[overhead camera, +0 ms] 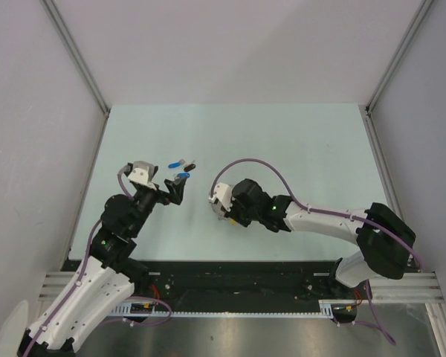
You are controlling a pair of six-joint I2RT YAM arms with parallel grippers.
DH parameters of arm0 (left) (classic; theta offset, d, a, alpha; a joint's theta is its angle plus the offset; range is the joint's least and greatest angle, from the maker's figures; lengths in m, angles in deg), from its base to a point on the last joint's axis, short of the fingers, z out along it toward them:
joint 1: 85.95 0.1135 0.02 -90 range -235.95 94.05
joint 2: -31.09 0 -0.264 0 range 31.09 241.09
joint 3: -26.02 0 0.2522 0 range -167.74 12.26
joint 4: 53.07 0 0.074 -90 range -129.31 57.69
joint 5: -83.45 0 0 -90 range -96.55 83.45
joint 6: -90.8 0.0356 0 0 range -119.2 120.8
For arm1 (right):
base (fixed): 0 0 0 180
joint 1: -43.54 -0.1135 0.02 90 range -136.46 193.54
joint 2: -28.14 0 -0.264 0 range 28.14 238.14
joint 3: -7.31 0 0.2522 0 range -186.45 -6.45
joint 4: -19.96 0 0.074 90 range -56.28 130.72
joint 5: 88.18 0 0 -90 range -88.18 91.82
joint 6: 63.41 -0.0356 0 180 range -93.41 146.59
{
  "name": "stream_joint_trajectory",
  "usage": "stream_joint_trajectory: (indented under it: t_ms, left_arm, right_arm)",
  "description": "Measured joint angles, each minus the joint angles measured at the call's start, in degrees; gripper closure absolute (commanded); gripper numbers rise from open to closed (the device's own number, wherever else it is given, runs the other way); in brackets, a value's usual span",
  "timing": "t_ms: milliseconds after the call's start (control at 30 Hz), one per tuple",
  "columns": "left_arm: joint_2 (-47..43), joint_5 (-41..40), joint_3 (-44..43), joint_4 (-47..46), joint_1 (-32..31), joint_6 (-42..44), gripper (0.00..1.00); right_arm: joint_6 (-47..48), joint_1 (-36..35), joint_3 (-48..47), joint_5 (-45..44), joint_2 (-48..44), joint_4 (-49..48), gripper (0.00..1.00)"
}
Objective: Put the keys on the keyring
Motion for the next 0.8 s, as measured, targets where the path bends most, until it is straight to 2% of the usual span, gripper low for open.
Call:
stream_joint_trajectory:
  t_ms: [133, 267, 433, 533, 567, 800]
  left_arm:
    - [0.0, 0.0, 0.0, 0.0, 0.0, 0.0, 0.00]
    - [0.0, -0.5, 0.0, 0.1, 0.0, 0.0, 0.00]
    - [0.0, -1.1, 0.0, 0.4, 0.1, 0.0, 0.00]
    - [0.0, -1.4, 0.0, 0.8, 0.1, 0.0, 0.00]
    - [0.0, -1.4, 0.0, 0.9, 0.1, 0.0, 0.00]
    - [0.9, -1.6, 0.0, 1.9, 0.1, 0.0, 0.00]
  right_arm:
    - [-2.0, 0.0, 2.0, 1.2, -0.2, 0.0, 0.77]
    - [-3.8, 0.0, 2.8, 2.3, -1.1, 0.0, 0.59]
    - [-6.6, 0.1, 2.8, 2.9, -4.6, 0.0, 0.47]
    - [-9.4, 0.8, 2.9, 3.3, -8.0, -0.1, 0.33]
    - [-10.6, 1.2, 2.9, 3.1, -9.2, 0.0, 0.24]
    - [-19.8, 4.5, 2.9, -0.9, -16.9, 1.2, 0.07]
